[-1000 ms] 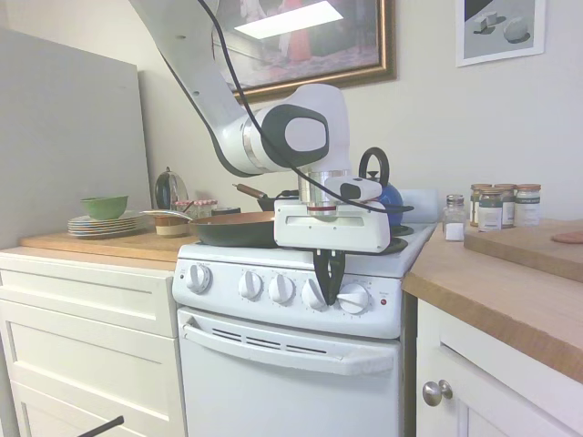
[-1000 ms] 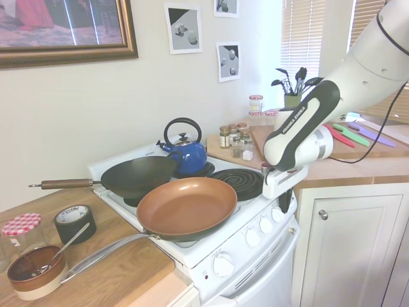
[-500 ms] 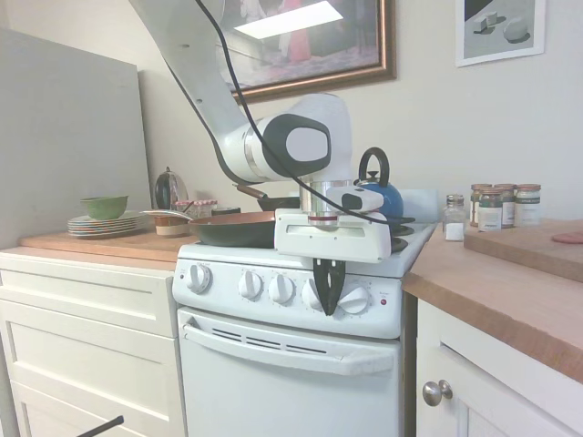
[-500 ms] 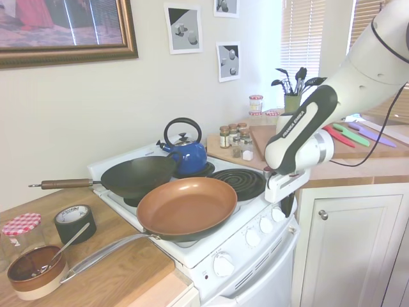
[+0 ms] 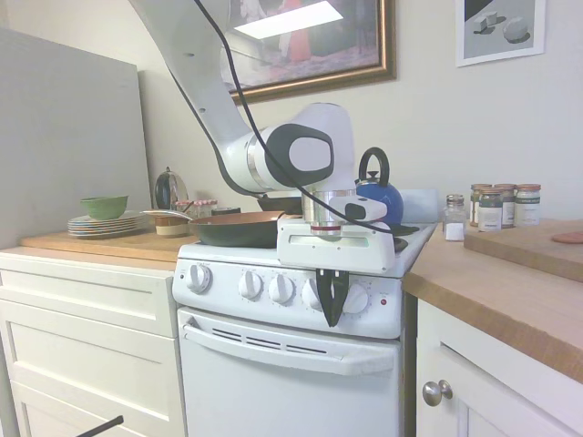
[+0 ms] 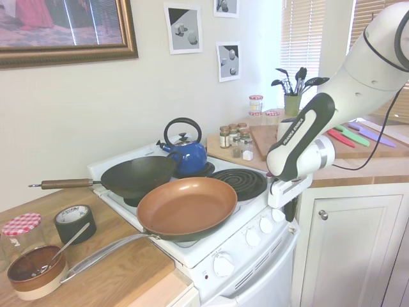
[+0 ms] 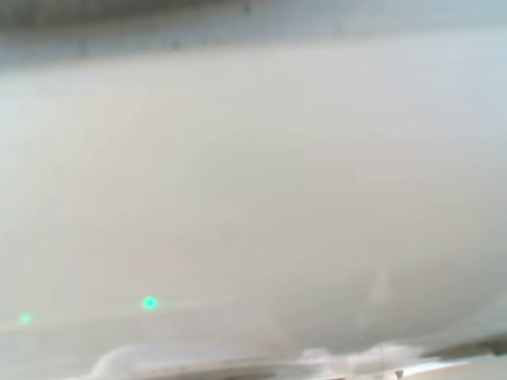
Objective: Turn on the stove on the bottom right
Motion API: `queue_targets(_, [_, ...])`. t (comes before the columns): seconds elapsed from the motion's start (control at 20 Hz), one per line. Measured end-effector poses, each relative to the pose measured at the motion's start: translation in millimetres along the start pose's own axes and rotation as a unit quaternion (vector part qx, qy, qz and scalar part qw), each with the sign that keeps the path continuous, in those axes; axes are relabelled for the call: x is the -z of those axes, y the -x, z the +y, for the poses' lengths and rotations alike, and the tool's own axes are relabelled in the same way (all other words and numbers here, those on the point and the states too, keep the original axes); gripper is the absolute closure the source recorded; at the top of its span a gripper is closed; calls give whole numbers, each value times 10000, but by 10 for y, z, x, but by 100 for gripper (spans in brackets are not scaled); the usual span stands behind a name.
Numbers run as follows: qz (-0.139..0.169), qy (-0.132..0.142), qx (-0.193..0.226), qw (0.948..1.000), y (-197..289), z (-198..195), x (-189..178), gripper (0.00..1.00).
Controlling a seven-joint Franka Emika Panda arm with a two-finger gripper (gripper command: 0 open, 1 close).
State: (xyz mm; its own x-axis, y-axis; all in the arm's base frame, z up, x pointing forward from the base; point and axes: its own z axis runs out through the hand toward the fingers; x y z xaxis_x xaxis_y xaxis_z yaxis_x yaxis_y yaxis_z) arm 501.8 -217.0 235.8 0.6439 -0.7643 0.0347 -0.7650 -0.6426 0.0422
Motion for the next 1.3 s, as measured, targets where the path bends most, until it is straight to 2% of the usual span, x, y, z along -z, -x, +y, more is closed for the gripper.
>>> queue_targets(0.45, [23,39,66,10000,12,-12,-7,100])
queue_targets(0.85, [168,-43,71,9998,176,51,103,100])
queue_targets(1.3, [518,-154,93,9985,578,125,413,100])
